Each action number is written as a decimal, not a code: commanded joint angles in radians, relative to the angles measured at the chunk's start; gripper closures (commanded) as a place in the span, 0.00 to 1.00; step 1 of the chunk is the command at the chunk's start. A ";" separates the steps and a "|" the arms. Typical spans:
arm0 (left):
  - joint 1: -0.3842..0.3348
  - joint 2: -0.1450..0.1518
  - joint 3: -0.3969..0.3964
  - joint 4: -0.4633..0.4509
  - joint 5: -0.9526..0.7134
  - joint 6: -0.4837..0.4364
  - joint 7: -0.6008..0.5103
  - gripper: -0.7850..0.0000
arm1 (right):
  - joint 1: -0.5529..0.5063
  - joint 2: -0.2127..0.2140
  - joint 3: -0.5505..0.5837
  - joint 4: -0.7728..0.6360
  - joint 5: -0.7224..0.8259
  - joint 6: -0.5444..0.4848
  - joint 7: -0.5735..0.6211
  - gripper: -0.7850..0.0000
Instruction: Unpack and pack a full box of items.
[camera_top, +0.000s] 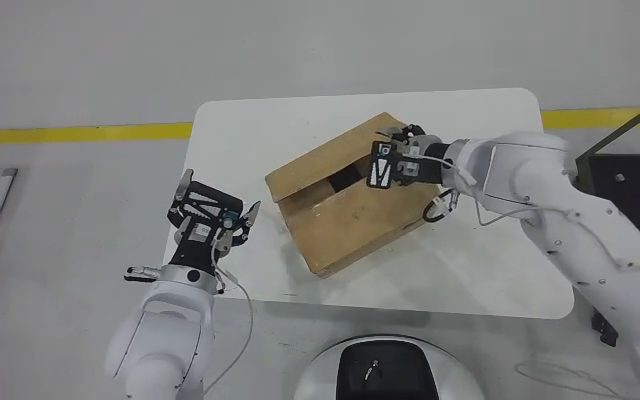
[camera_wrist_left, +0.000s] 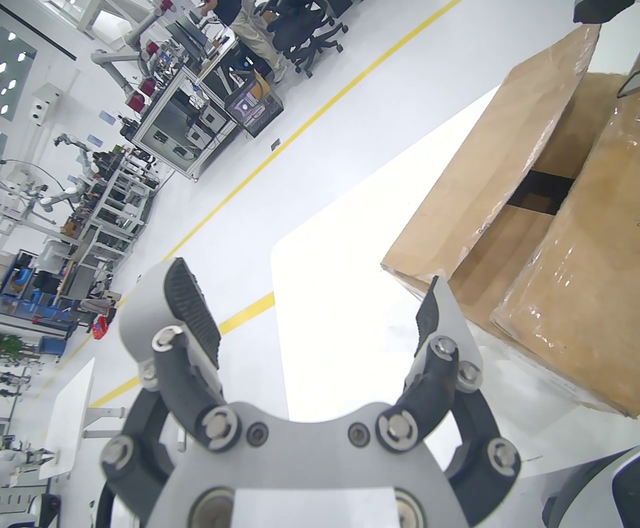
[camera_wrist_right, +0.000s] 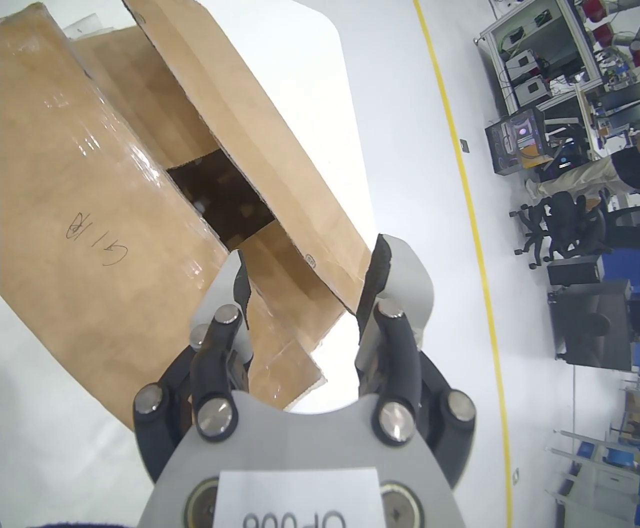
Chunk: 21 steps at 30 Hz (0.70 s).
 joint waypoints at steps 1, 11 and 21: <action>0.000 0.001 -0.002 0.000 -0.004 0.002 -0.002 0.00 | 0.008 -0.002 -0.009 0.008 -0.017 -0.011 0.006 0.35; -0.002 0.007 -0.019 0.000 -0.024 0.004 -0.011 0.00 | 0.035 -0.015 -0.079 0.045 -0.148 -0.038 -0.023 0.37; -0.009 0.013 -0.032 0.000 -0.039 0.007 -0.028 0.00 | 0.141 -0.067 -0.188 0.178 -0.194 0.014 -0.092 0.54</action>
